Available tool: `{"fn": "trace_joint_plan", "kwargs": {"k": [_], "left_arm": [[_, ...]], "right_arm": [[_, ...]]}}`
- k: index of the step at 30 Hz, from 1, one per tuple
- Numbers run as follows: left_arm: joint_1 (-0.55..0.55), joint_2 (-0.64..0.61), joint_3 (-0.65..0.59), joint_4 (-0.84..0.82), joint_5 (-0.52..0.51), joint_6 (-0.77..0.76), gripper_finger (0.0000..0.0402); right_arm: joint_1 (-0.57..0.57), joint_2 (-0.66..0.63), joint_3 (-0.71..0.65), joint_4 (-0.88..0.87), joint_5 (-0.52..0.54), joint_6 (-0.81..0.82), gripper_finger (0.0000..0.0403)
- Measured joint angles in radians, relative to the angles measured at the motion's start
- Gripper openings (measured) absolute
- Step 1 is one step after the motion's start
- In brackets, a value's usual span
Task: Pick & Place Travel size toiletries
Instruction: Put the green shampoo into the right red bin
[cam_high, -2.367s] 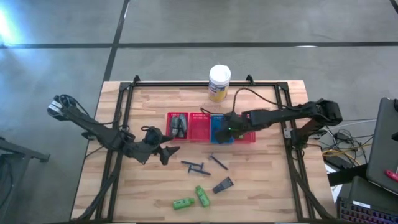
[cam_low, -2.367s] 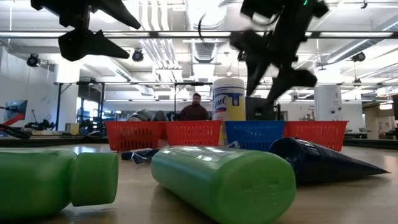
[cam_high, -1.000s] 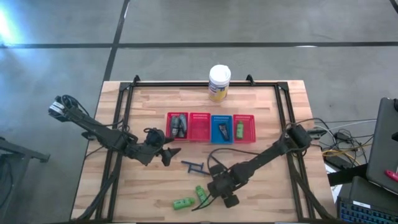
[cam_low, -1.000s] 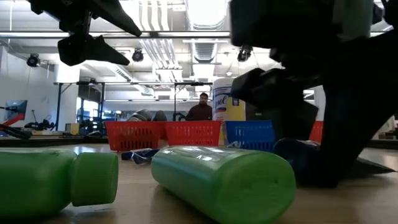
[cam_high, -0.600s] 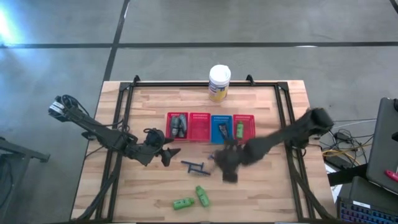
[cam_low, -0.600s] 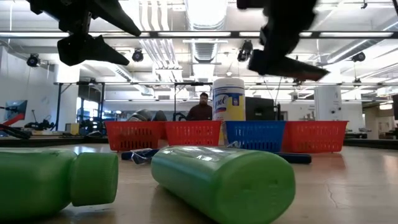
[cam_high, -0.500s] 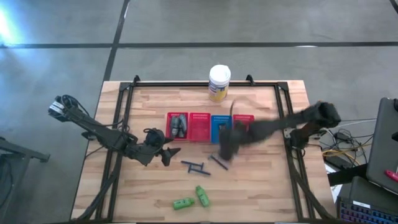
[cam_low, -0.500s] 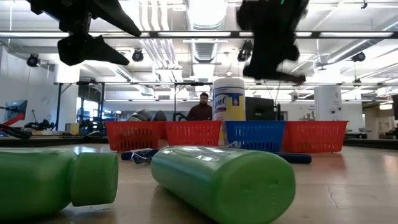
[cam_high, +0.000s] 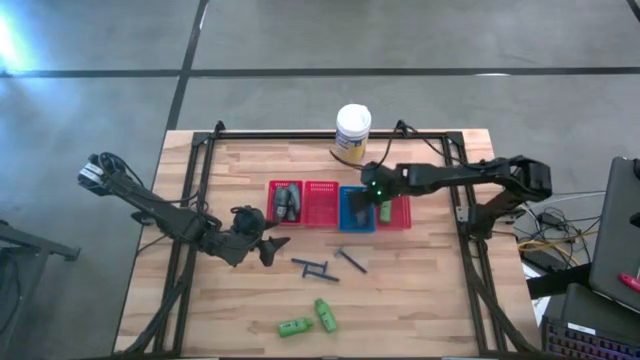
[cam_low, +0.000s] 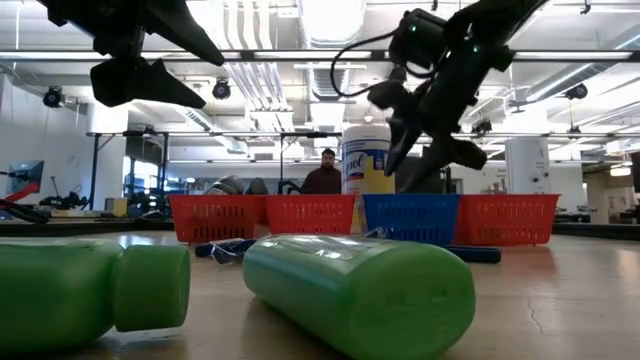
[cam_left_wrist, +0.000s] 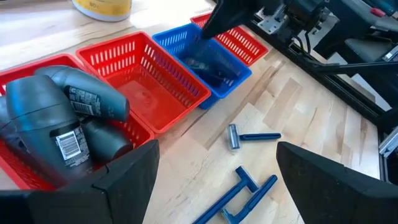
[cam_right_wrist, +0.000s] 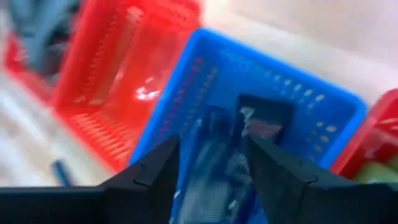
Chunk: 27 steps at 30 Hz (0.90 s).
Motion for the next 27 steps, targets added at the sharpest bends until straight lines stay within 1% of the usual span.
{"fn": "trace_joint_plan", "kwargs": {"k": [3,5,6,8,10,12,14,18,21,23,25,27], "left_arm": [[0.000,0.000,0.000,0.000,0.000,-0.005,0.0328],[0.000,0.000,0.000,0.000,0.014,-0.008,0.0328],[0.000,0.000,0.000,0.000,0.031,-0.007,0.0328],[0.000,0.000,0.000,0.001,0.092,0.020,0.0328],[-0.002,0.011,0.000,0.005,0.167,0.045,0.0328],[-0.006,0.041,0.000,0.020,0.252,0.080,0.0328],[-0.009,0.092,0.000,0.066,0.346,0.127,0.0328],[-0.023,0.254,0.040,0.174,0.566,0.159,0.0328],[-0.061,0.389,0.132,0.178,0.677,0.197,0.0328],[-0.092,0.467,0.206,0.150,0.704,0.264,0.0328],[-0.115,0.526,0.277,0.080,0.708,0.332,0.0328],[-0.131,0.573,0.337,0.033,0.708,0.368,0.0328]], "right_arm": [[0.011,0.005,0.024,0.002,0.059,-0.011,0.0206],[0.020,-0.001,0.057,0.012,0.061,-0.089,0.0224],[0.028,-0.005,0.072,0.007,0.056,-0.156,0.0232],[0.063,-0.009,0.106,-0.019,0.043,-0.309,0.0247],[0.103,-0.009,0.152,-0.075,0.036,-0.412,0.0259],[0.150,-0.004,0.187,-0.152,0.029,-0.494,0.0268],[0.197,0.006,0.211,-0.212,0.029,-0.532,0.0274],[0.278,0.012,0.223,-0.267,0.034,-0.530,0.0282],[0.314,0.010,0.219,-0.306,0.061,-0.481,0.0287],[0.328,0.010,0.217,-0.334,0.082,-0.445,0.0290],[0.339,0.010,0.217,-0.360,0.085,-0.406,0.0292],[0.353,0.010,0.217,-0.389,0.085,-0.383,0.0295]]}}
